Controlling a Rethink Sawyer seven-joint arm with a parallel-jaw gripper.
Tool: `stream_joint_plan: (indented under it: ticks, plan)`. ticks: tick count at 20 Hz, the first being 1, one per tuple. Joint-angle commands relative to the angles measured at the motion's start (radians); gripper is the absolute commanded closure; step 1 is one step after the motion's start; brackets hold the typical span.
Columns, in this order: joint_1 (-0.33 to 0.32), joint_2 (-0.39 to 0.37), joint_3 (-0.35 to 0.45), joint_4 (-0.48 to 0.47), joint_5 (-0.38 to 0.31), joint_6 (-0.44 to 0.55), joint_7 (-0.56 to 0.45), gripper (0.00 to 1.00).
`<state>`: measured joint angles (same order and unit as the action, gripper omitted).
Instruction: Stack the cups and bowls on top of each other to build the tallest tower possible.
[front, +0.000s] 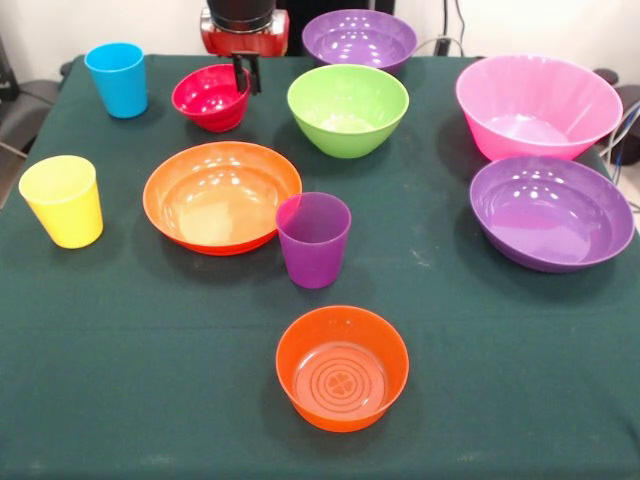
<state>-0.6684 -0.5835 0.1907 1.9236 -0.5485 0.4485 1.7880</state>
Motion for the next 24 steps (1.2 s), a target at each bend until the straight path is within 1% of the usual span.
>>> stream_joint_plan:
  ticks: [1,14,22,24]
  plan:
    - [0.022,-0.003,0.086,-0.065,0.029,0.115,-0.039,1.00]
    - [0.032,-0.054,0.107,-0.074,0.059,0.202,-0.047,1.00]
    - [0.026,-0.068,0.117,-0.075,0.060,0.218,-0.051,1.00]
    - [0.023,-0.062,0.123,-0.089,0.061,0.224,-0.061,1.00]
